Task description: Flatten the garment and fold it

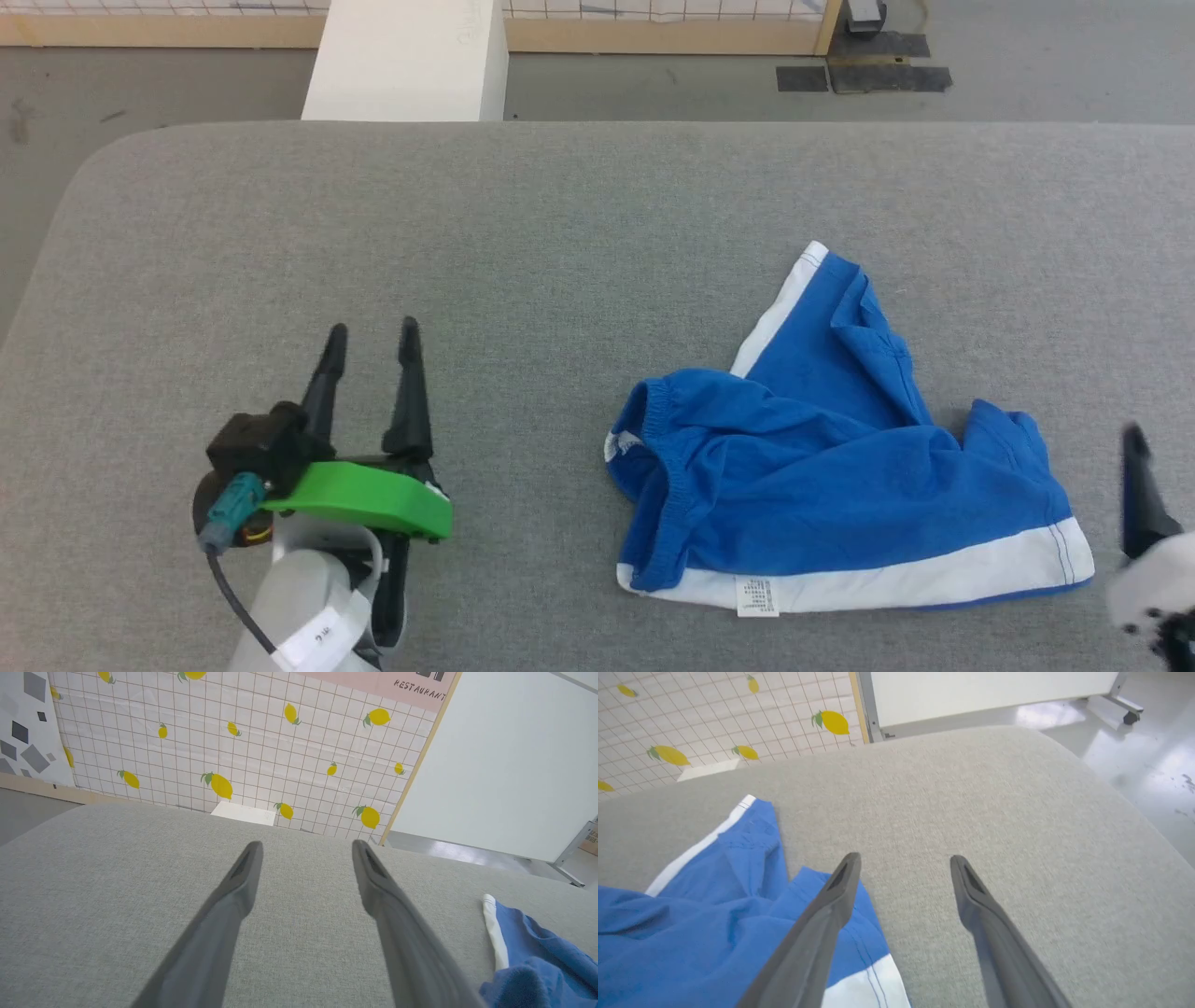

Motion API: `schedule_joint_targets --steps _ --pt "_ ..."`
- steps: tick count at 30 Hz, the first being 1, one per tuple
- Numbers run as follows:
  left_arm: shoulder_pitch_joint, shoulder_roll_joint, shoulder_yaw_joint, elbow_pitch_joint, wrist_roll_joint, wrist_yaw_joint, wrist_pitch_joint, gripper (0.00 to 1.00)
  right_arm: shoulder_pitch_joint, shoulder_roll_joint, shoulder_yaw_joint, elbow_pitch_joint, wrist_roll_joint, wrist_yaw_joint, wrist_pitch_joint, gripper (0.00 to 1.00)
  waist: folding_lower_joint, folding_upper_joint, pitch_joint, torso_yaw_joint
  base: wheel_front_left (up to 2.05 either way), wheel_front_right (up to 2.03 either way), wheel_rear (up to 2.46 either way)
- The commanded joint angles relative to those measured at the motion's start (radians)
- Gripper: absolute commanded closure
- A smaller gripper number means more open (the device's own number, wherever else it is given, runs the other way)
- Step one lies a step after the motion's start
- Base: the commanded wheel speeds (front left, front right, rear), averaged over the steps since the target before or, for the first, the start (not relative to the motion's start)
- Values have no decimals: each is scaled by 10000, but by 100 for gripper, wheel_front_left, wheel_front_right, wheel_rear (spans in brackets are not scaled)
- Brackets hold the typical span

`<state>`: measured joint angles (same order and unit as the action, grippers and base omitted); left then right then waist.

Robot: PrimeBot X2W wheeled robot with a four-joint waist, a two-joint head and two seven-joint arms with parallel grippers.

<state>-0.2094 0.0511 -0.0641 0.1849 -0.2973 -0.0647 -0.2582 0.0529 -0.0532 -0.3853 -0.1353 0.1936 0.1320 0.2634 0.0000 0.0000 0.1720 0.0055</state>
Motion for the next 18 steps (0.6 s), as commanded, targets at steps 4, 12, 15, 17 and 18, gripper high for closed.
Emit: schedule_joint_targets --steps 4,12,15,17,18 --pt "114 -8 -1149 193 -240 -465 166 0 -131 29 1064 356 -256 -13 -1739 0 0 0 -280 187 0 0 0" --pt "-457 37 -3737 446 -1069 -652 1795 0 -163 29 1829 504 -249 -13 -2012 0 0 0 -398 187 0 0 0" --pt "-819 184 -4477 735 -1381 -655 2405 0 -246 29 2167 363 -348 -13 -2285 0 0 0 -365 57 0 0 0" --pt "-1061 273 -4697 1050 -1483 -656 2748 0 -315 29 2387 261 -424 -13 -2604 0 0 0 -311 -58 0 0 0" --pt "-1176 298 -4717 1257 -1507 -648 2930 0 -360 29 2514 227 -479 -13 -2783 0 0 0 -262 -145 0 0 0"
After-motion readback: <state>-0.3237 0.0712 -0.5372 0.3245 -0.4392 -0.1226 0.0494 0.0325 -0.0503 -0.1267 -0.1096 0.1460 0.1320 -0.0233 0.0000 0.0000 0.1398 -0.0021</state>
